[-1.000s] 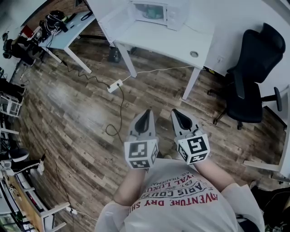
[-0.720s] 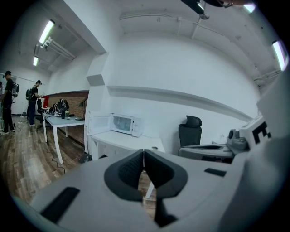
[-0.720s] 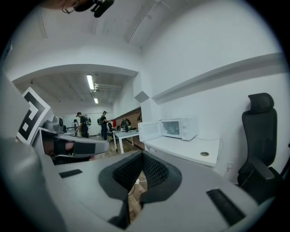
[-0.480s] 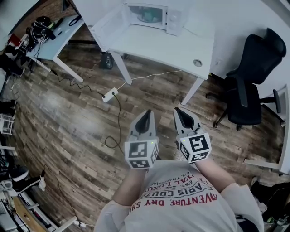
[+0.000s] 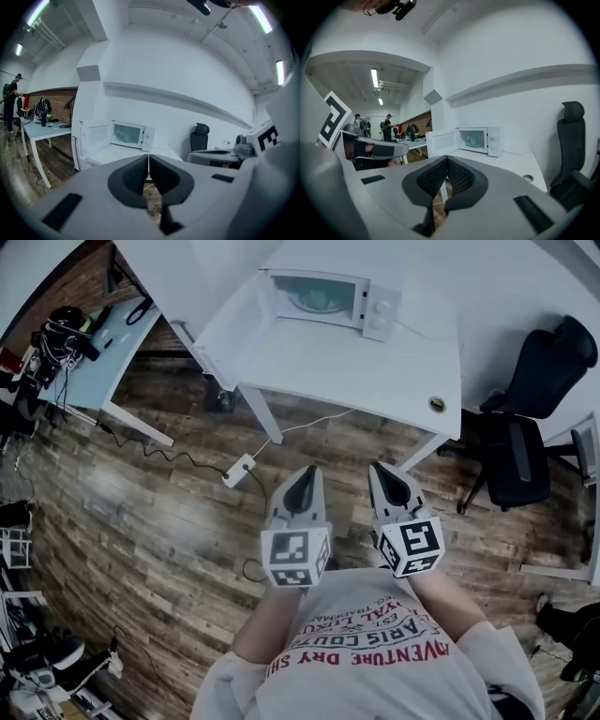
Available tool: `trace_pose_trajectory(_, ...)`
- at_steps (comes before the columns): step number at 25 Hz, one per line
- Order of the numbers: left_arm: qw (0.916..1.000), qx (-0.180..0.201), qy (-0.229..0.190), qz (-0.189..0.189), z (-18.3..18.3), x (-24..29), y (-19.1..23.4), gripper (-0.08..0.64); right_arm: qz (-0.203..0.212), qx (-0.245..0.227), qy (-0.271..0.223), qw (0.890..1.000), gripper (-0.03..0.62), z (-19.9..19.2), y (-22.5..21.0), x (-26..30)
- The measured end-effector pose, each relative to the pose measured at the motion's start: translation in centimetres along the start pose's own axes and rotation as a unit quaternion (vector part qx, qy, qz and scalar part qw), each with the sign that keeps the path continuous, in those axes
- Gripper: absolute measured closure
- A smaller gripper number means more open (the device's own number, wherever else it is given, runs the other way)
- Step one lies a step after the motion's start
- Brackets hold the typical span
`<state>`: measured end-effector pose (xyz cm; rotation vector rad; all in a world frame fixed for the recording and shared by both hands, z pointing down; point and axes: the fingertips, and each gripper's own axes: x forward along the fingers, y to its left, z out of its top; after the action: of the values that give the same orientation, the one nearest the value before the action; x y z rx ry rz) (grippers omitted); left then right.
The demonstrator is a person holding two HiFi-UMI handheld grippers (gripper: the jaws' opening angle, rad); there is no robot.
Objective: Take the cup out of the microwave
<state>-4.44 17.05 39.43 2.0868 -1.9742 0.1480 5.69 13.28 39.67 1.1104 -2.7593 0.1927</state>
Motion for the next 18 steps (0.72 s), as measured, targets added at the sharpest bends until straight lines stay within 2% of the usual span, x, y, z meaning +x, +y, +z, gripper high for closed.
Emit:
trace_pose_trajectory(4,1.0,0.005,0.006,-0.006,0.9,1.9,4.4,0.552,-0.004,0.008,0.004,1.0,0.583,0.8,1.6,4.4)
trace_pose_trajectory(8,0.9998,-0.009,0.019,-0.006,0.5,4.0,7.1,0.552,0.005,0.01,0.018,1.0,0.582,0.7,2.1,7.9)
trace_pose_trajectory(18,0.9993,-0.012,0.036,0.0,0.6,11.9,11.6,0.552,0.015,0.014,0.027,0.999,0.582,0.4,-1.0,17.1)
